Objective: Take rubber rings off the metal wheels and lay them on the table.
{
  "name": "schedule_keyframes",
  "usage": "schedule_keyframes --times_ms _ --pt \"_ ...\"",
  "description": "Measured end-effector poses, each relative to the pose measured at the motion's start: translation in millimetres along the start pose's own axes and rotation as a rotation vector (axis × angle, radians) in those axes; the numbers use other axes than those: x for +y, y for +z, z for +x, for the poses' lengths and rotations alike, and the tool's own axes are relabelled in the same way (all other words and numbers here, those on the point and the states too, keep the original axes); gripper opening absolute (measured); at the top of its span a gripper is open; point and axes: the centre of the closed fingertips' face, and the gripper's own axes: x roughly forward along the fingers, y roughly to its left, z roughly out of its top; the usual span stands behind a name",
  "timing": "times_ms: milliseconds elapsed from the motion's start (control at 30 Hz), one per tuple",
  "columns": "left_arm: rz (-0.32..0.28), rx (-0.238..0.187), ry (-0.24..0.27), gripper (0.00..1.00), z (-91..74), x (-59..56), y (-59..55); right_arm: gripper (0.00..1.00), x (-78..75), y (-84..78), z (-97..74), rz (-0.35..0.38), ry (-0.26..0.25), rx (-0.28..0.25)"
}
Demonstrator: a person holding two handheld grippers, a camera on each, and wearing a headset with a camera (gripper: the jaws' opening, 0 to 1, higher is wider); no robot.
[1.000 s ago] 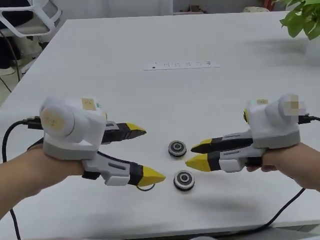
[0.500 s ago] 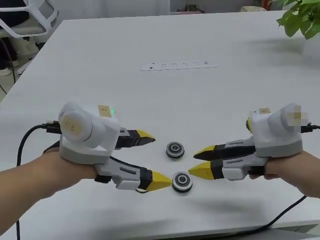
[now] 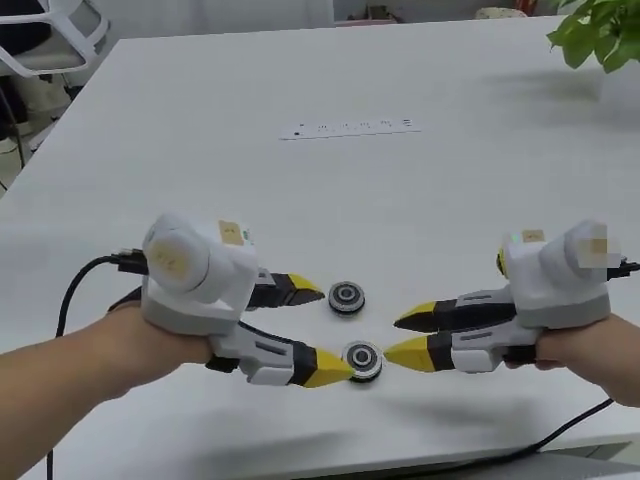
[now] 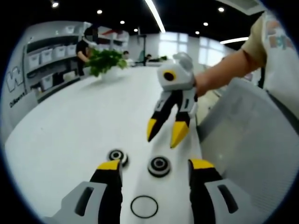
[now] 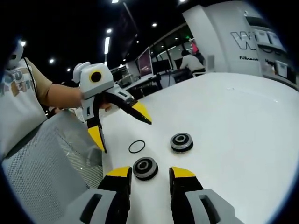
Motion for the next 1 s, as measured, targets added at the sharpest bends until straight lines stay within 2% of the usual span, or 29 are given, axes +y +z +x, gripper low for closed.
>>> schedule_keyframes --times_ms 333,1000 --pt "-0.009 0.017 -0.025 0.51 11.0 -5.5 -5.2 0.3 -1.3 -11.8 -0.3 -0.005 0.0 0.019" --pt "-0.017 0.055 -0.06 0.31 34.3 -13.8 -17.2 0.29 5.4 -18.8 4.8 0.003 0.009 0.026"
